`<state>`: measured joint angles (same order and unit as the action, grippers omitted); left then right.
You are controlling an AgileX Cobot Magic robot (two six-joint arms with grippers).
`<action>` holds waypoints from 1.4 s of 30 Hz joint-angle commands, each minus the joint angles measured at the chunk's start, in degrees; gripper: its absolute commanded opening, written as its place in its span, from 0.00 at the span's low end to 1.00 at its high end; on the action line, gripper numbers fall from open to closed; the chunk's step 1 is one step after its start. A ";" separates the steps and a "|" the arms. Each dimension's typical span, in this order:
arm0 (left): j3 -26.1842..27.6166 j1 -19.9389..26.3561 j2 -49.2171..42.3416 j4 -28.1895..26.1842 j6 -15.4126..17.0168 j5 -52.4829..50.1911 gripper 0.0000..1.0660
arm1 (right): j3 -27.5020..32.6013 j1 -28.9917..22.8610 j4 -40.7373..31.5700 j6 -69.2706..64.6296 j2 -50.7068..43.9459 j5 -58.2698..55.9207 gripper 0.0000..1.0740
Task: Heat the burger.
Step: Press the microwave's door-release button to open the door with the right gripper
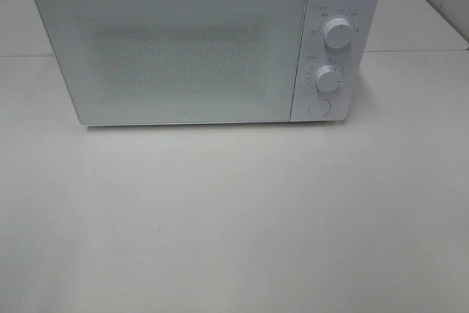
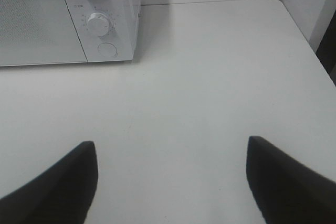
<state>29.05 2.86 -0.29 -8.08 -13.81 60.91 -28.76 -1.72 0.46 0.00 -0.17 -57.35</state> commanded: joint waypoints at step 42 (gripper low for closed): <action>0.06 -0.40 -0.92 -0.46 0.17 -0.74 0.96 | -1.60 0.11 0.29 0.00 20.11 26.76 0.34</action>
<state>29.05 2.86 -0.29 -8.08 -13.81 60.85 -30.08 -1.72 0.52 0.00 18.11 -34.95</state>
